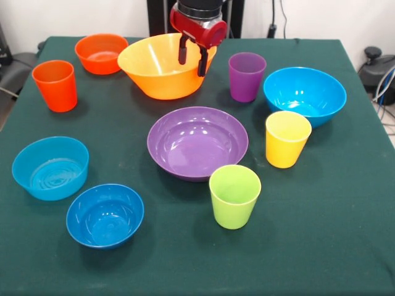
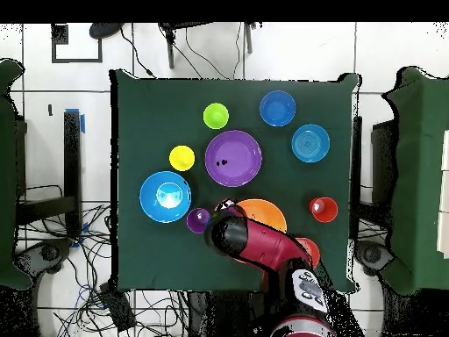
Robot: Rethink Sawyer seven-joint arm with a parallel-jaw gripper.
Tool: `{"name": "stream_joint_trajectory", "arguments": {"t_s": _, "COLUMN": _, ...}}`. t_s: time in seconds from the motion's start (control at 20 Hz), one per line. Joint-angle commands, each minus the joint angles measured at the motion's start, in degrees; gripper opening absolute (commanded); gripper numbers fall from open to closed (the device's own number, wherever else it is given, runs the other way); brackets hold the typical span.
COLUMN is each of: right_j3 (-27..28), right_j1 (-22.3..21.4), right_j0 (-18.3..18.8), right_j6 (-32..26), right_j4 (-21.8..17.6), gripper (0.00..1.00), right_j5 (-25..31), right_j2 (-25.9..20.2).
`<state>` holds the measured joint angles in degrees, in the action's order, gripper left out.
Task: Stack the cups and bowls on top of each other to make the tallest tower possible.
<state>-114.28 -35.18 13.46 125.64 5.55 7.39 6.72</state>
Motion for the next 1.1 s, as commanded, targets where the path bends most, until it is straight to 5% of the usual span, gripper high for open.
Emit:
{"name": "stream_joint_trajectory", "arguments": {"t_s": 0.05, "right_j3": 2.2, "right_j1": 1.9, "right_j0": -1.4, "right_j6": 3.9, "right_j4": -1.8, "gripper": 1.0, "right_j5": 0.5, "right_j2": -4.9}}
{"name": "stream_joint_trajectory", "arguments": {"t_s": 1.1, "right_j3": 3.1, "right_j1": 2.2, "right_j0": -2.1, "right_j6": 3.6, "right_j4": -2.1, "gripper": 1.0, "right_j5": 0.1, "right_j2": -4.3}}
